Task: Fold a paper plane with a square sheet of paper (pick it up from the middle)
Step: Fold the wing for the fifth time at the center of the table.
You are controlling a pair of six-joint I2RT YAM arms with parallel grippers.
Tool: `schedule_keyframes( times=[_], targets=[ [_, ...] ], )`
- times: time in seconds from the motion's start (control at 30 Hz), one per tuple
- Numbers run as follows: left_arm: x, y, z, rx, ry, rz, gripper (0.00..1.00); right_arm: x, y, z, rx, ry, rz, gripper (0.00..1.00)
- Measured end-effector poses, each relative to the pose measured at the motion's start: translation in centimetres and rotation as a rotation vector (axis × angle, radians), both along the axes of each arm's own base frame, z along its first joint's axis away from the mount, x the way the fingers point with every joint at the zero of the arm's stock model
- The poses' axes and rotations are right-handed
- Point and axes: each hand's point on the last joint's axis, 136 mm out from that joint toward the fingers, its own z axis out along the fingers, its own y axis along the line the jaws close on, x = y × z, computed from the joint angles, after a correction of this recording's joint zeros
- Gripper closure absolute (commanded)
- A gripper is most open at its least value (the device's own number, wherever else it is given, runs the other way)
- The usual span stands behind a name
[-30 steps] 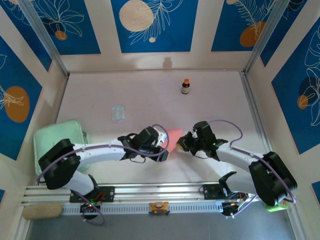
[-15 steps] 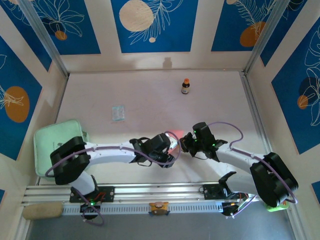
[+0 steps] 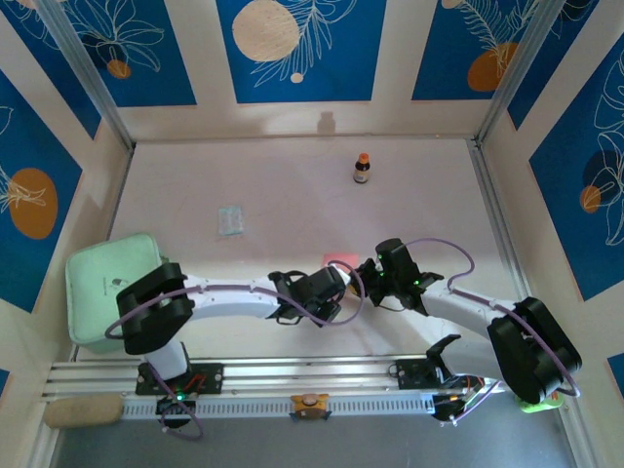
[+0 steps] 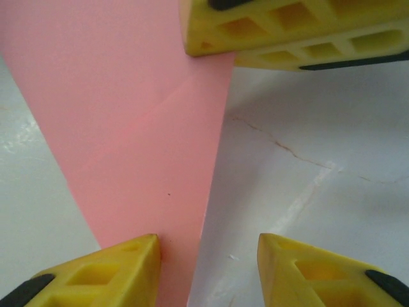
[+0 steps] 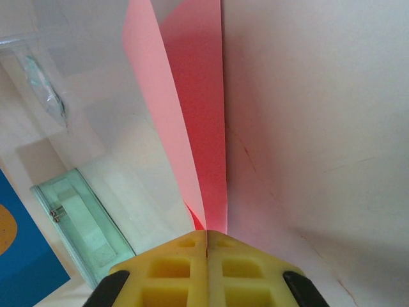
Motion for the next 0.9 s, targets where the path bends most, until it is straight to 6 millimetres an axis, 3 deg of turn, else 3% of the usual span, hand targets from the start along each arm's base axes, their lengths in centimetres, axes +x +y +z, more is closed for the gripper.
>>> schedule_keyframes(
  times=[0.33, 0.9],
  targets=[
    [0.6, 1.1, -0.7, 0.078, -0.047, 0.004, 0.66, 0.0, 0.0, 0.7, 0.010, -0.021, -0.001, 0.97],
    [0.7, 1.2, -0.7, 0.084, -0.063, 0.008, 0.83, 0.0, 0.0, 0.7, 0.009, -0.019, 0.000, 0.97]
  ],
)
